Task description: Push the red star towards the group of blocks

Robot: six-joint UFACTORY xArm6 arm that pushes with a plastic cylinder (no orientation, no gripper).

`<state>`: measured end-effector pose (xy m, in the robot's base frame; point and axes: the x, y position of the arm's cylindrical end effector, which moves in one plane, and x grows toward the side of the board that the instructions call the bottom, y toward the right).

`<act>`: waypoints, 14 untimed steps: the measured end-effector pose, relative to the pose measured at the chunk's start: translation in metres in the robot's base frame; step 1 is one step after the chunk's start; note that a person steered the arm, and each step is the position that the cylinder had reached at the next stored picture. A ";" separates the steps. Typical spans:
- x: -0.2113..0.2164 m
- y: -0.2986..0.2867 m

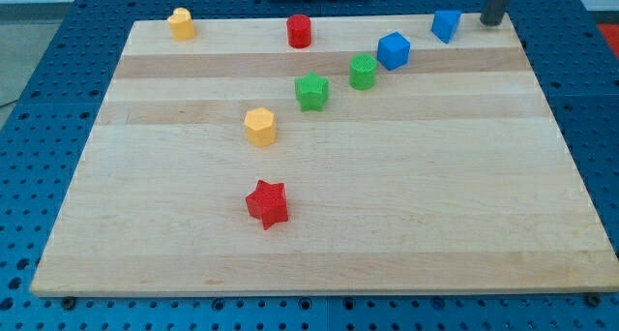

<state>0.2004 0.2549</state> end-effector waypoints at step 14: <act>0.300 -0.219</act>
<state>0.5007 0.0357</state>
